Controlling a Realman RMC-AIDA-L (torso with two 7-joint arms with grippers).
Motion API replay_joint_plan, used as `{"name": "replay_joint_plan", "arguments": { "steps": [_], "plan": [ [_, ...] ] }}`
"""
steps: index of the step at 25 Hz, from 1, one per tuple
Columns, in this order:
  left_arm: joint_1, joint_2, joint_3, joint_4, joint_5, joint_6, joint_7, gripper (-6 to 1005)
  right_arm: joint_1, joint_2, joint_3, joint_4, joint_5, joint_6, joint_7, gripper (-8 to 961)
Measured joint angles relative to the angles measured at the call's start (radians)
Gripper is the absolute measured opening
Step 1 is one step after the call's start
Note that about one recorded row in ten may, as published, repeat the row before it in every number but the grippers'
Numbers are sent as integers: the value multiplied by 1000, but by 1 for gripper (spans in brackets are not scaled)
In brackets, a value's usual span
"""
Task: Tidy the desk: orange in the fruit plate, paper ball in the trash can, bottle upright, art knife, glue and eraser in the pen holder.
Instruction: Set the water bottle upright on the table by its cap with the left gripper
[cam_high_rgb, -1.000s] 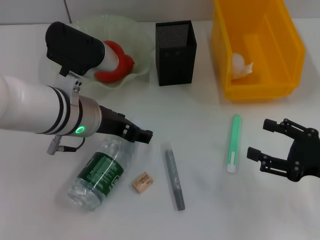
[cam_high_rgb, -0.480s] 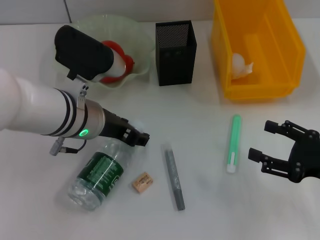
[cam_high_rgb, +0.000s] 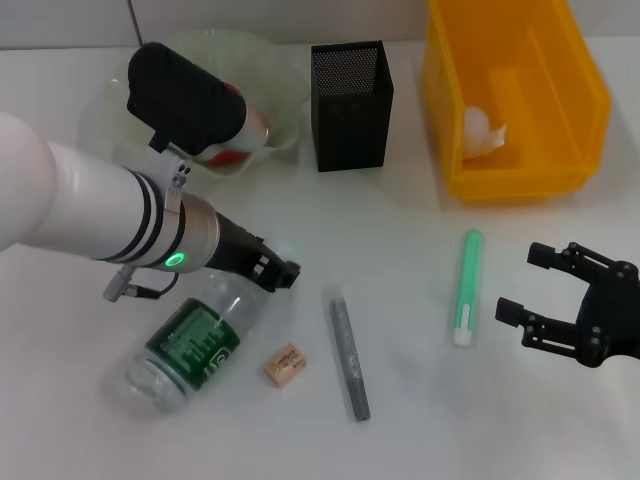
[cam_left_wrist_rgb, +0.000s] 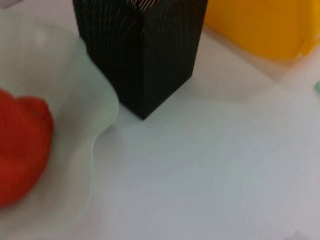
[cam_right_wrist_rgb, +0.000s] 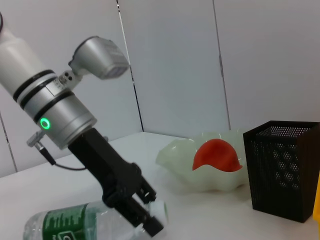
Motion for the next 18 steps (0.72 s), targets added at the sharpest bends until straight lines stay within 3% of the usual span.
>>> {"name": "replay_joint_plan", "arguments": {
  "steps": [6,7,11,14,18],
  "plan": [
    [71,4,-39,131,-24,1,153,443,0,0,0,1,2,-1,3,843],
    [101,6,-82,161,-76,2,237,443,1,0,0,1,2,-1,6,843],
    [129,8,-143,170,-168,2,345,442,2,0,1,1,3,-1,8,843],
    [170,9,-253,154,-335,10,523,442,7,0,1,1,3,-1,13,843],
    [181,9,-288,144,-381,20,577,442,12,0,2,1,1,-1,21,843]
  ]
}}
